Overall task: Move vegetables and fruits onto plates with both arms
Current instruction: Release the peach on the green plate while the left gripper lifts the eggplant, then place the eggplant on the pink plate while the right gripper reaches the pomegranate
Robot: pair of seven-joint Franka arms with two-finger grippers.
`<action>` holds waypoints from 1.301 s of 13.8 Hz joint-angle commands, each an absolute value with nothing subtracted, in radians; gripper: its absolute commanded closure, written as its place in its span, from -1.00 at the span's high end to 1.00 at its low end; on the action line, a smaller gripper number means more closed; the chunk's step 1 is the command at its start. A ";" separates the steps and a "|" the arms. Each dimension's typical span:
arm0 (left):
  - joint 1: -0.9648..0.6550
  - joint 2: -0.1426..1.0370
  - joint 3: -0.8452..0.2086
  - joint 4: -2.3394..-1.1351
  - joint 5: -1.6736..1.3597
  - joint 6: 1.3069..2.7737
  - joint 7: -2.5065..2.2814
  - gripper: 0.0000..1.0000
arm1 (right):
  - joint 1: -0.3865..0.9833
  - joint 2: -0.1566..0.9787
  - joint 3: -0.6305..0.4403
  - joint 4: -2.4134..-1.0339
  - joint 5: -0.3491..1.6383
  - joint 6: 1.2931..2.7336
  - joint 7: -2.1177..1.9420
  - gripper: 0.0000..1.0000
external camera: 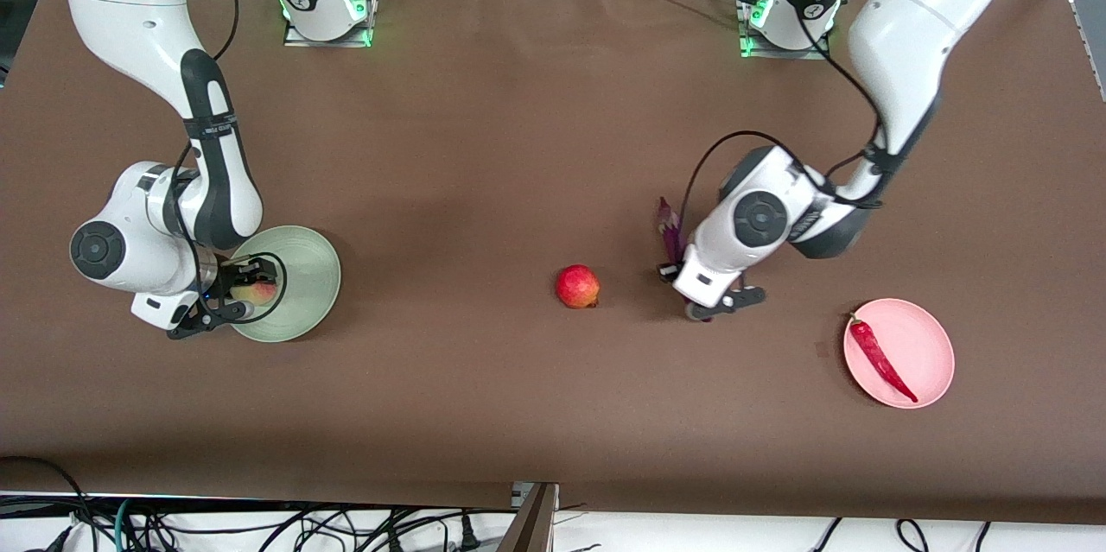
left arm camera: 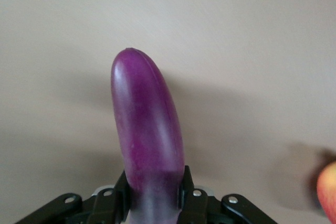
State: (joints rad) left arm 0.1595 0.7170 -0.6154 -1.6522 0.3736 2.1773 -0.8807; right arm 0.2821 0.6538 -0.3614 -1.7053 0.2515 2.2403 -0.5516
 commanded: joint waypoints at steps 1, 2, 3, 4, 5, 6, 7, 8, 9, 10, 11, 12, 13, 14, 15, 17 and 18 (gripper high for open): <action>0.288 0.681 -0.685 -1.585 0.328 2.004 -0.752 -1.00 | 0.282 0.589 -0.339 -1.634 0.296 2.130 -0.560 0.98; 0.319 0.681 -0.692 -1.547 0.327 1.923 -0.689 -1.00 | 0.288 0.577 -0.318 -1.593 0.308 2.062 -0.523 0.98; 0.339 0.681 -0.690 -1.504 0.321 1.855 -0.636 -1.00 | 0.305 0.571 -0.298 -1.557 0.310 2.021 -0.452 0.98; 0.360 0.683 -0.689 -1.465 0.316 1.803 -0.574 -1.00 | 0.340 0.568 -0.278 -1.534 0.308 2.002 -0.357 0.98; 0.392 0.683 -0.686 -1.439 0.316 1.775 -0.511 -1.00 | 0.382 0.555 -0.264 -1.529 0.308 2.002 -0.262 0.98; 0.435 0.683 -0.684 -1.431 0.318 1.772 -0.442 -1.00 | 0.444 0.554 -0.262 -1.531 0.305 2.014 -0.159 0.98; 0.480 0.683 -0.684 -1.431 0.318 1.772 -0.383 -1.00 | 0.503 0.558 -0.264 -1.526 0.298 2.025 -0.044 0.98; 0.504 0.683 -0.678 -1.430 0.331 1.770 -0.352 -1.00 | 0.553 0.569 -0.264 -1.511 0.293 2.066 0.080 0.98; 0.526 0.684 -0.664 -1.428 0.336 1.772 -0.321 -1.00 | 0.587 0.592 -0.262 -1.487 0.295 2.116 0.186 0.98; 0.557 0.692 -0.638 -1.427 0.328 1.784 -0.260 -1.00 | 0.622 0.621 -0.262 -1.461 0.296 2.161 0.283 0.98; 0.564 0.702 -0.609 -1.408 0.327 1.805 -0.174 -1.00 | 0.656 0.658 -0.262 -1.425 0.296 2.204 0.357 0.98; 0.566 0.719 -0.559 -1.376 0.325 1.824 -0.085 -1.00 | 0.682 0.688 -0.262 -1.398 0.295 2.236 0.415 0.98; 0.565 0.741 -0.519 -1.353 0.325 1.841 -0.018 -1.00 | 0.704 0.713 -0.262 -1.385 0.293 2.270 0.461 0.98; 0.563 0.762 -0.488 -1.329 0.327 1.876 0.042 -1.00 | 0.725 0.733 -0.262 -1.382 0.293 2.323 0.498 0.98; 0.563 0.781 -0.464 -1.316 0.325 1.906 0.084 -1.00 | 0.747 0.756 -0.262 -1.382 0.293 2.389 0.533 0.98; 0.557 0.813 -0.436 -1.307 0.325 1.954 0.112 -1.00 | 0.796 0.799 -0.264 -1.382 0.293 2.498 0.601 0.98; 0.546 0.827 -0.436 -1.307 0.324 1.974 0.103 -1.00 | 0.816 0.817 -0.264 -1.382 0.293 2.546 0.651 0.98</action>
State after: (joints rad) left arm 0.5779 0.7847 -0.4455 -1.3544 0.3360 1.9578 0.0791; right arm 0.7751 0.7683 -0.2517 -1.4203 0.2965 2.4825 0.5656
